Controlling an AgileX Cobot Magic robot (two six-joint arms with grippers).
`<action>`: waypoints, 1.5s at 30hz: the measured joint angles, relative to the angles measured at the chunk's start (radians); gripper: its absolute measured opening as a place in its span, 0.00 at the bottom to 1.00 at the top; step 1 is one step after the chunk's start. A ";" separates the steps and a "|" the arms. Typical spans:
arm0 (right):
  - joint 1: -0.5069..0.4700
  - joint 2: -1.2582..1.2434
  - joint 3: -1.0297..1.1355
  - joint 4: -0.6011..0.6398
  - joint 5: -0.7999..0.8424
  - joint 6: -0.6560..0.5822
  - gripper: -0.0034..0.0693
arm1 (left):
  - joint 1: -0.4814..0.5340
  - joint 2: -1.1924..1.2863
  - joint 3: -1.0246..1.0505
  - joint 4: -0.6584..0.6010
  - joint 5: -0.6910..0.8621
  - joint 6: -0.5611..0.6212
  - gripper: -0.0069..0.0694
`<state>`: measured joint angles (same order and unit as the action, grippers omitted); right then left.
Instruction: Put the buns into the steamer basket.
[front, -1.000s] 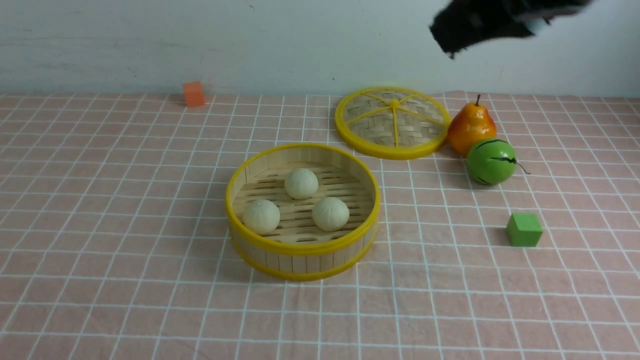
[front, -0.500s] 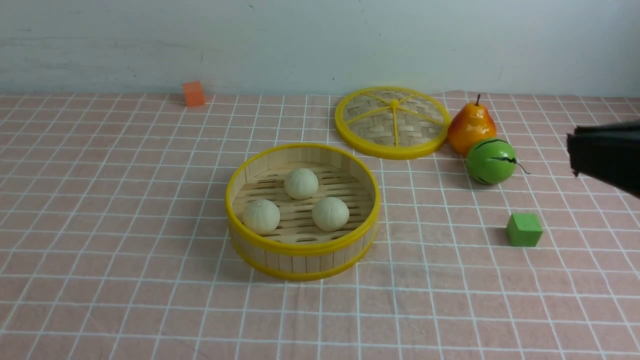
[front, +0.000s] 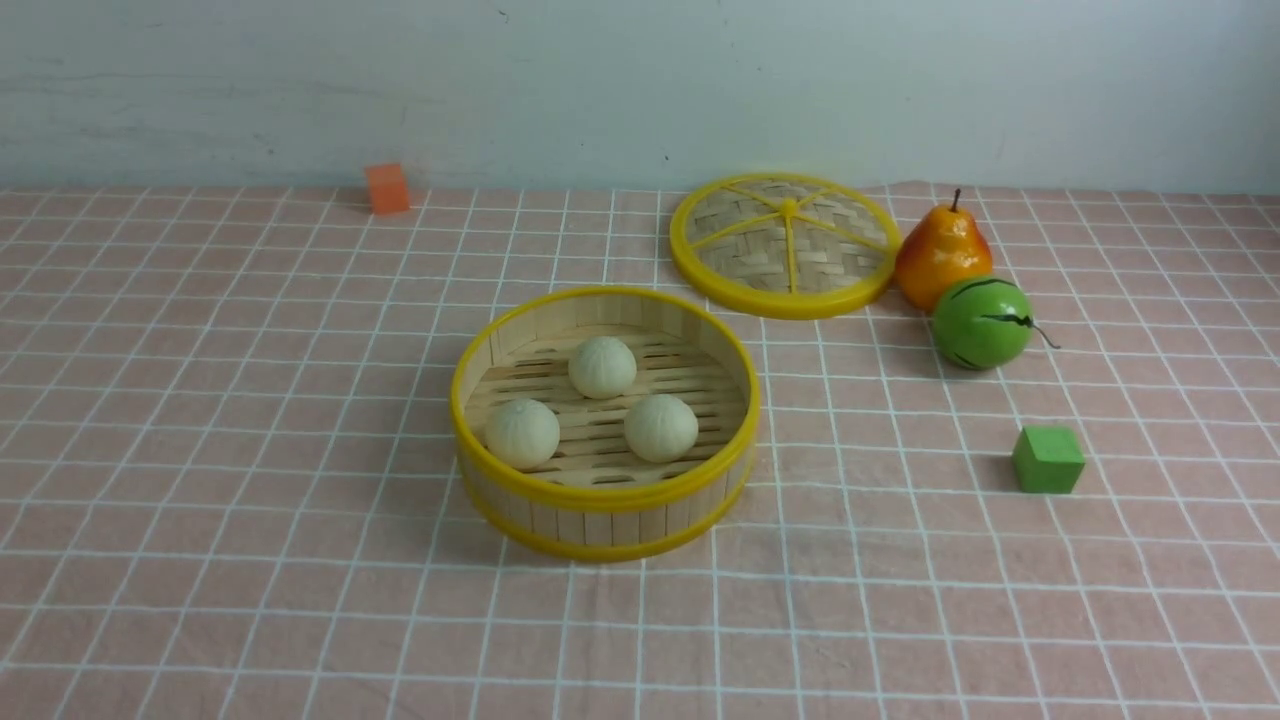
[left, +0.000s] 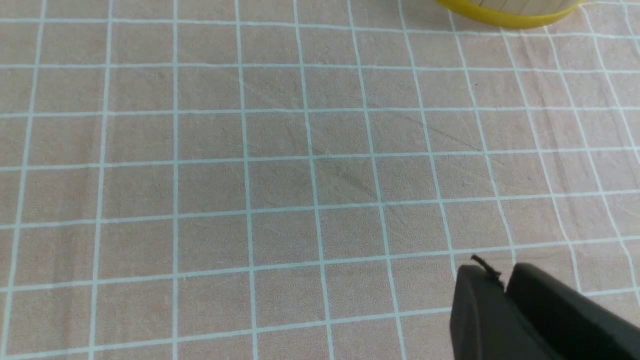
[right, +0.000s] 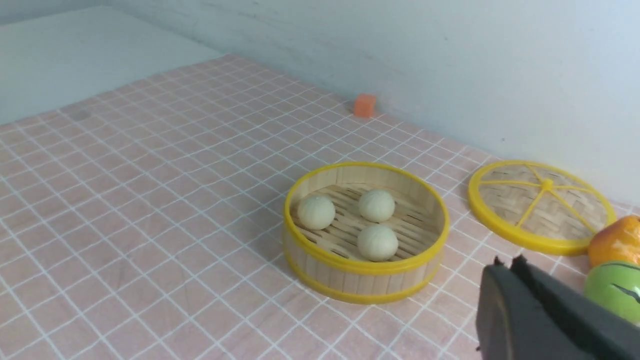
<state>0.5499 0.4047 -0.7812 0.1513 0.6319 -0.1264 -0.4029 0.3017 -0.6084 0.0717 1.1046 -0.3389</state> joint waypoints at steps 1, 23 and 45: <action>0.000 -0.026 0.057 -0.032 -0.041 0.034 0.02 | 0.000 0.000 0.000 0.000 0.000 0.000 0.19; -0.636 -0.414 0.806 -0.194 -0.435 0.288 0.02 | 0.000 0.000 0.000 0.000 0.000 0.000 0.21; -0.637 -0.415 0.797 -0.239 -0.249 0.300 0.02 | 0.000 0.000 0.000 0.000 0.000 0.000 0.24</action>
<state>-0.0873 -0.0100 0.0159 -0.0873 0.3830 0.1737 -0.4029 0.3017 -0.6084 0.0717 1.1046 -0.3389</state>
